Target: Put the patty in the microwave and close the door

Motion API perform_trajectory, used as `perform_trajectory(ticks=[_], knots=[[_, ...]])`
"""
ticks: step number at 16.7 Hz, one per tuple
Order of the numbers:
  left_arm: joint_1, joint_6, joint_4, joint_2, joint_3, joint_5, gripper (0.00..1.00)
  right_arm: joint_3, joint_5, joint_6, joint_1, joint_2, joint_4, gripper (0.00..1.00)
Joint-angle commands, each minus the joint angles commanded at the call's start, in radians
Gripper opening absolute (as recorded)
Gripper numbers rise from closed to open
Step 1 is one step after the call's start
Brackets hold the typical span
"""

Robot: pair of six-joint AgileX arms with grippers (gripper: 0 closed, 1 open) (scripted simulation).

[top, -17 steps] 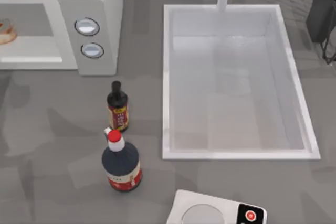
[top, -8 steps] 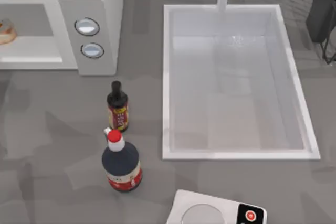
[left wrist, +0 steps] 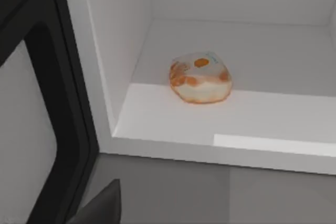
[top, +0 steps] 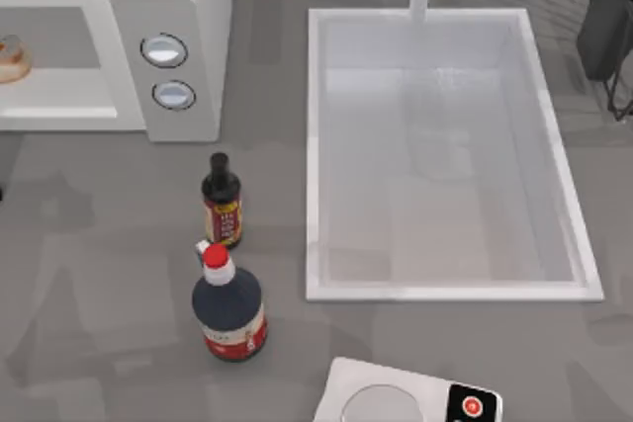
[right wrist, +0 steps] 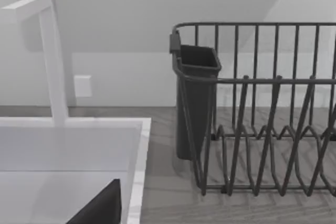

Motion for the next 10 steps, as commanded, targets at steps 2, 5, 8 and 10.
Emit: perform_trajectory(ticks=[2,5,8,10], knots=[[-0.041,-0.011,-0.046,-0.18,-0.071,-0.017,1.0,0.0,0.0,0.0,0.0,0.0,0.0,1.0],[-0.094,-0.028,-0.131,-0.471,-0.173,-0.038,1.0,0.0,0.0,0.0,0.0,0.0,0.0,1.0],[-0.139,-0.042,-0.221,-0.731,-0.256,-0.052,1.0,0.0,0.0,0.0,0.0,0.0,0.0,1.0],[-0.161,-0.048,-0.273,-0.86,-0.295,-0.057,1.0,0.0,0.0,0.0,0.0,0.0,0.0,1.0]])
